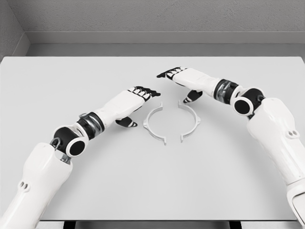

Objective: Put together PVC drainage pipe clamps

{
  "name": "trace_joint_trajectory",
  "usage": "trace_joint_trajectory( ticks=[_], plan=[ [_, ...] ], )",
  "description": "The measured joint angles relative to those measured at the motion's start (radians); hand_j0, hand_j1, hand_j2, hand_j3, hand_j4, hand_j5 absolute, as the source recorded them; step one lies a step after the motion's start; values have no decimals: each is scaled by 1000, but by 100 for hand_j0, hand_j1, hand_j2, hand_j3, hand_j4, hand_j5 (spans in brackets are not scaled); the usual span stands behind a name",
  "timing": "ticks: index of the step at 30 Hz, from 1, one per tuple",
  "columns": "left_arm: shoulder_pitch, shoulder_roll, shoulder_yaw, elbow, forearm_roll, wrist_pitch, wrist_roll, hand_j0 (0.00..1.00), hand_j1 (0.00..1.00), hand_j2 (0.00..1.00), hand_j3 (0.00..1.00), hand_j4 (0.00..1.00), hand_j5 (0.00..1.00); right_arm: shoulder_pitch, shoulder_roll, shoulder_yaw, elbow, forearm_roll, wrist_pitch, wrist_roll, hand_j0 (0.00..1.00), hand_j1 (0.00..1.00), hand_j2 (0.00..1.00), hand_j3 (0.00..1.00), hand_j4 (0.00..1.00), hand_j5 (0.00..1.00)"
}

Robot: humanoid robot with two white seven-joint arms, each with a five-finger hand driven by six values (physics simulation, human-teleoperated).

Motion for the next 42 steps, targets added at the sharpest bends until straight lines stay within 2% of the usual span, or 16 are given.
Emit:
trace_joint_trajectory(
  ticks=[5, 11, 16, 22, 31, 42],
  plan=[
    [0, -7, 0, 0, 0, 0, 0, 100, 100, 100, 100, 100, 100, -11, -14, -3, 2, 4, 0, -3, 100, 100, 100, 100, 100, 100],
    [0, -24, -5, 1, 0, 0, 0, 100, 100, 100, 100, 100, 100, -23, -74, 3, -12, 5, -4, 1, 100, 100, 100, 100, 100, 100],
    [0, -39, -11, 4, -2, 1, 0, 100, 100, 100, 100, 100, 100, -2, -153, 5, -82, -7, -9, 1, 100, 100, 100, 100, 100, 100],
    [0, -60, -12, 6, -3, 1, 0, 100, 100, 100, 100, 100, 100, 6, -239, 5, -103, -12, -42, 0, 100, 100, 100, 100, 100, 100],
    [0, -77, -14, 5, -4, 1, 0, 100, 100, 100, 100, 100, 100, 31, -300, 10, -152, -14, -57, 0, 100, 100, 100, 100, 100, 100],
    [0, -95, -20, 4, -5, 3, 0, 100, 100, 100, 100, 100, 100, 44, -328, 7, -192, -15, -57, 2, 100, 100, 100, 100, 100, 100]
  ],
)
